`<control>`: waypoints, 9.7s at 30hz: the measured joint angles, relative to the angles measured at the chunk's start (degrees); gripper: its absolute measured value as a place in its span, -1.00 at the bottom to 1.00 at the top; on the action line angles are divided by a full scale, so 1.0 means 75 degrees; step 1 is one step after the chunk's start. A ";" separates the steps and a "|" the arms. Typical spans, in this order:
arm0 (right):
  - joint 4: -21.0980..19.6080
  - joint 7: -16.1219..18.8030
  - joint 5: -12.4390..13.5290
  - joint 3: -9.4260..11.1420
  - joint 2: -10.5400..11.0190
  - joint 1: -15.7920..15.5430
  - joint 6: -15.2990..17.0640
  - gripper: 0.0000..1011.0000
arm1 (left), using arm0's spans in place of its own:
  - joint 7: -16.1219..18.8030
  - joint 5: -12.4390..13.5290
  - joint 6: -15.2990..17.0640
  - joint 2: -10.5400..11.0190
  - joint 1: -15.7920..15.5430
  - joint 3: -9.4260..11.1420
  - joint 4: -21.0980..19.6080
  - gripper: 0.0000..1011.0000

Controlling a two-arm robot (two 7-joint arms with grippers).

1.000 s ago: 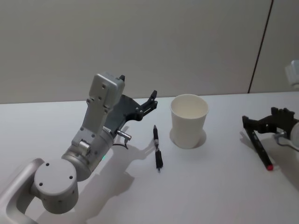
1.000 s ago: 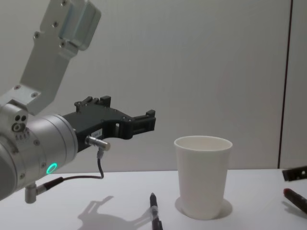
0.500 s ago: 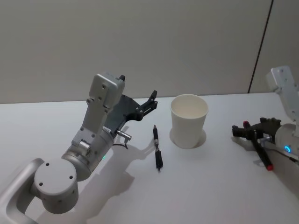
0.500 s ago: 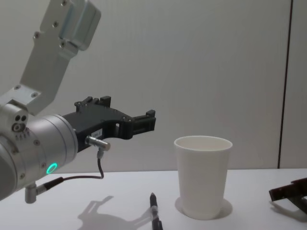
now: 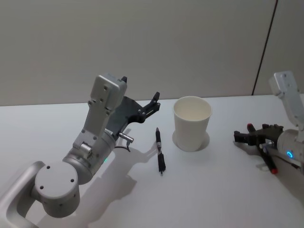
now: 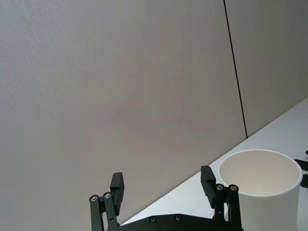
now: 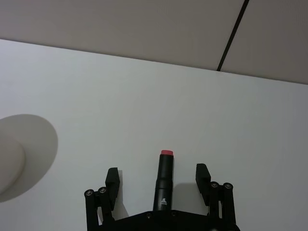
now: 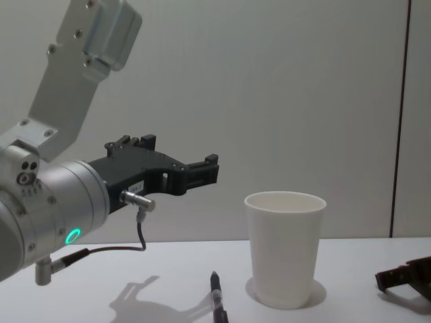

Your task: Place the pen into the pen holder.

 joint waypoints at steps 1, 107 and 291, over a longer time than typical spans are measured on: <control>0.0000 -0.0004 0.0010 0.0003 -0.0001 -0.0005 -0.0001 0.98 | 0.0000 0.0000 0.0000 0.0000 0.0000 0.0000 0.0001 0.99; 0.0019 -0.0081 0.0132 0.0030 -0.0011 -0.0096 -0.0006 -0.51 | 0.0000 0.0000 0.0000 0.0000 0.0000 0.0000 0.0000 0.98; 0.1703 -0.0612 -0.1820 -0.1514 -0.1820 0.0433 -0.8522 -0.63 | 0.0000 0.0000 0.0000 0.0000 0.0000 0.0000 0.0000 0.98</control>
